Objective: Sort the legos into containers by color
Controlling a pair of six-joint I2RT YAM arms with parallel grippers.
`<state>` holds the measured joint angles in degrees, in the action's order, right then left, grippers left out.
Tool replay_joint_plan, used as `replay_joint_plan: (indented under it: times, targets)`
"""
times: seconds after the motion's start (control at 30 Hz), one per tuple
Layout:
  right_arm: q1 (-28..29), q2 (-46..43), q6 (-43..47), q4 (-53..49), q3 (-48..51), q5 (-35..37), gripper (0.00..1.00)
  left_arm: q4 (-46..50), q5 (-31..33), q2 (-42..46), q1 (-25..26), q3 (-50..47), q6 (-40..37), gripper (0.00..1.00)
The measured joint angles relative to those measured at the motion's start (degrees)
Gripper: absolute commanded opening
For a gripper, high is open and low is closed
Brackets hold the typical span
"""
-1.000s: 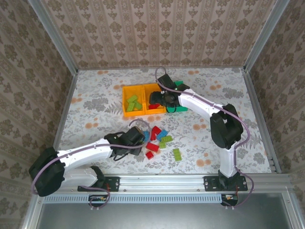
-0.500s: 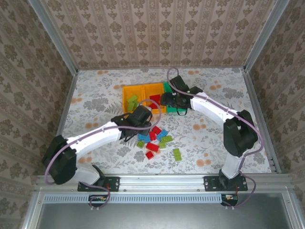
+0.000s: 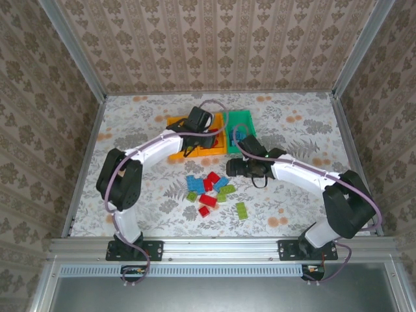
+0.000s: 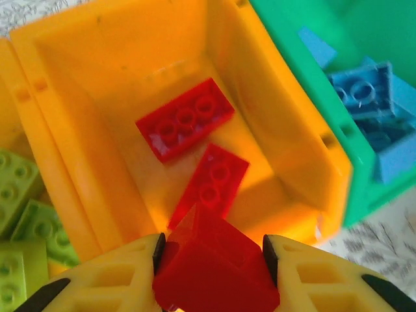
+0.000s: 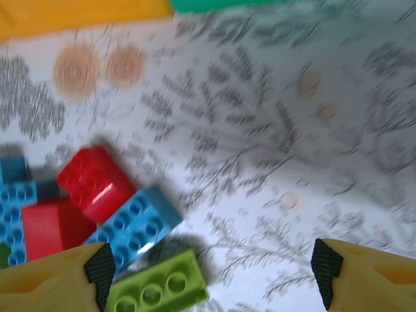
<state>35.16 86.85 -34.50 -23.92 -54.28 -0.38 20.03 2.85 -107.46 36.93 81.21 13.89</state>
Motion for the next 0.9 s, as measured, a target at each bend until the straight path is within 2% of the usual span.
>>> replay_joint_plan:
  times: [0.17,0.27,0.5,0.67,0.9]
  targets:
    - [2.8,0.0,-1.4,1.9,2.5,-1.7,0.83,0.1,-1.3,-5.4,-0.7,6.6,-0.9,0.38]
    - [4.7,0.0,-1.7,3.6,3.6,-2.5,0.87,0.1,-2.6,-7.9,-0.7,10.2,-1.1,0.40]
    - [7.2,0.0,2.9,6.1,4.0,-4.0,0.90,0.1,-5.4,-10.1,-1.8,12.7,-0.8,0.52]
    - [7.6,0.7,5.9,6.0,4.0,-4.8,0.90,0.3,-6.9,-10.8,-2.4,12.7,0.4,0.65]
    - [9.6,3.3,7.2,4.0,3.5,-4.4,0.88,0.4,-8.9,-10.8,-2.5,12.6,1.8,0.75]
